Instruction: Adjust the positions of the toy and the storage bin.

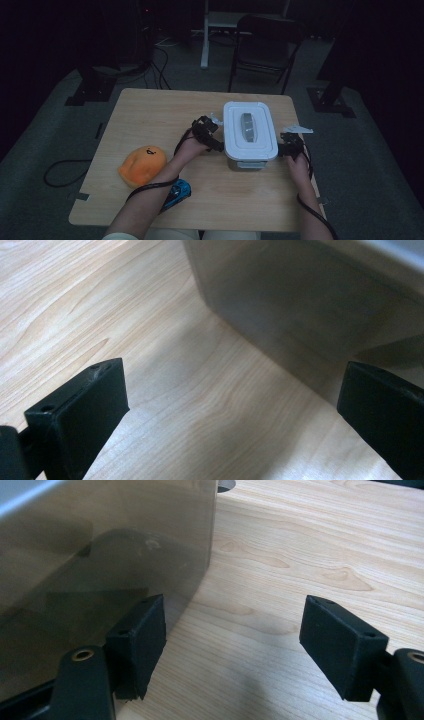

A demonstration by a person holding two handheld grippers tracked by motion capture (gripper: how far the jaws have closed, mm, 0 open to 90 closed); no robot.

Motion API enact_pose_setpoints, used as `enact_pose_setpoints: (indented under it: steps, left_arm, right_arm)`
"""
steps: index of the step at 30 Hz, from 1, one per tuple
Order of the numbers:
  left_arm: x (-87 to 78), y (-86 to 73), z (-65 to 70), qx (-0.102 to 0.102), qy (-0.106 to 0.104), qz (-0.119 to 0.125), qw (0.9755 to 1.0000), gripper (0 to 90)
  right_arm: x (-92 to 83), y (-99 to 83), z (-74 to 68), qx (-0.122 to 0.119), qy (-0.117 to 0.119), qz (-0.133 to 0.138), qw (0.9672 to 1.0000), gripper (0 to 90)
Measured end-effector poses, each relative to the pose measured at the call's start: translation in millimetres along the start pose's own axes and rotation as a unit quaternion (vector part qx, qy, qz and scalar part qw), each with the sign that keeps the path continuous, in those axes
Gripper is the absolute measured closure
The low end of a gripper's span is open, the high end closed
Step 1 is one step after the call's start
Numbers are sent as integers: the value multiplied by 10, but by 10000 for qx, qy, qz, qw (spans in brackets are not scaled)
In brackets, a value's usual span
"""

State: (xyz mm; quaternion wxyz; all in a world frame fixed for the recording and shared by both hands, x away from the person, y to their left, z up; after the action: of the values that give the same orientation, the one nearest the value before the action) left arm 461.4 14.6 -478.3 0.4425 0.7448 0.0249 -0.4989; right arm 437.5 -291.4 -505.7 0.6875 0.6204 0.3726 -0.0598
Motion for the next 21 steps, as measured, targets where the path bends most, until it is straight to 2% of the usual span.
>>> enact_pose_setpoints:
  steps: [6, 8, 11, 17, 21]
  left_arm:
    - [-71, -74, 24, -1, 37, -3, 10000, 5]
    - [-100, -108, 36, 23, 54, 22, 10000, 5]
    - [-163, -167, 74, 94, 196, 113, 9997, 5]
    - [-243, -262, 126, 76, 94, 121, 9999, 5]
    - [-295, -312, 189, 132, 226, 173, 9995, 5]
  right_arm:
    - [11, 0, -67, -311, 67, 159, 9994, 281]
    - [8, -7, -93, -316, 135, 151, 9993, 281]
    - [-4, -25, -134, -387, 273, 154, 9988, 281]
    - [-64, -85, -214, -547, 530, 152, 9970, 289]
    - [-104, -127, -252, -556, 652, 183, 9962, 292]
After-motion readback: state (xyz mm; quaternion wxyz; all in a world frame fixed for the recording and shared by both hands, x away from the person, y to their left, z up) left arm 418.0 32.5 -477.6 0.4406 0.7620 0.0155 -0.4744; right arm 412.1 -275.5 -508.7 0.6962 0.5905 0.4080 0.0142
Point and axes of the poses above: each handheld gripper's, and its own axes: x roughly forward along the jaws, y roughly out of its top, z roughly to its right, the point moved 2 cm from there along x, roughly forward along the jaws, and after that the axes turned 2 degrees about y, right-handed, at the moved point
